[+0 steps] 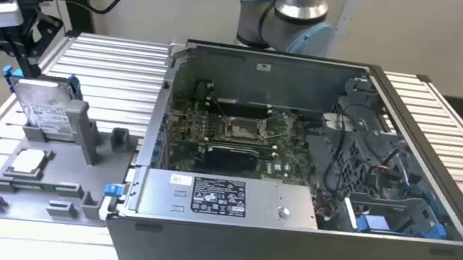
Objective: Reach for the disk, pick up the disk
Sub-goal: 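Reach for the disk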
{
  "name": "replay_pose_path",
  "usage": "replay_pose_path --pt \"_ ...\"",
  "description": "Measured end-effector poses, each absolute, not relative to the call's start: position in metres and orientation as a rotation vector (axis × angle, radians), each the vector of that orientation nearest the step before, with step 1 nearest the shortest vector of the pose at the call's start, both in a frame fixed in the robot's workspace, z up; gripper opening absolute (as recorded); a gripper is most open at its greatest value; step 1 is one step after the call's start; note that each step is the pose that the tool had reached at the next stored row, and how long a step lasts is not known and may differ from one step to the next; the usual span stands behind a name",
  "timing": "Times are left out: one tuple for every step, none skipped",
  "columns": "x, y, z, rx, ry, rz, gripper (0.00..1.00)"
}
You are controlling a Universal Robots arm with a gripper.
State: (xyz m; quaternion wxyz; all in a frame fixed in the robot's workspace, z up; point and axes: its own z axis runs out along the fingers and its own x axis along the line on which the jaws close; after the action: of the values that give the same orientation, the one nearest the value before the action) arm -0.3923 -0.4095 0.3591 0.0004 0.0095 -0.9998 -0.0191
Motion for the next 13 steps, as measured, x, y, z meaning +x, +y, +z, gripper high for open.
replay_pose_path --pt "-0.3923 -0.4095 0.3591 0.030 -3.140 -0.060 0.00" --pt "-0.3923 -0.4096 0.3591 0.030 -3.140 -0.060 0.00" --pt "-0.3923 -0.4096 0.3591 0.030 -3.140 -0.060 0.00" --pt "-0.3923 -0.4096 0.3591 0.030 -3.140 -0.060 0.00" --pt "-0.3923 -0.4096 0.3591 0.030 -3.140 -0.060 0.00" --pt "-0.3923 -0.4096 0.3591 0.030 -3.140 -0.060 0.00" --pt "-0.3923 -0.4096 0.3591 0.030 -3.140 -0.060 0.00" --pt "-0.3923 -0.4096 0.3591 0.030 -3.140 -0.060 0.00" --pt "-0.3923 -0.4096 0.3591 0.030 -3.140 -0.060 0.00" --pt "-0.3923 -0.4096 0.3592 0.030 -3.140 -0.060 0.00" --pt "-0.3923 -0.4096 0.3591 0.030 -3.140 -0.060 0.00" --pt "-0.3923 -0.4095 0.3591 0.030 -3.140 -0.060 0.00" --pt "-0.3922 -0.4092 0.3591 0.030 -3.140 -0.060 0.00"
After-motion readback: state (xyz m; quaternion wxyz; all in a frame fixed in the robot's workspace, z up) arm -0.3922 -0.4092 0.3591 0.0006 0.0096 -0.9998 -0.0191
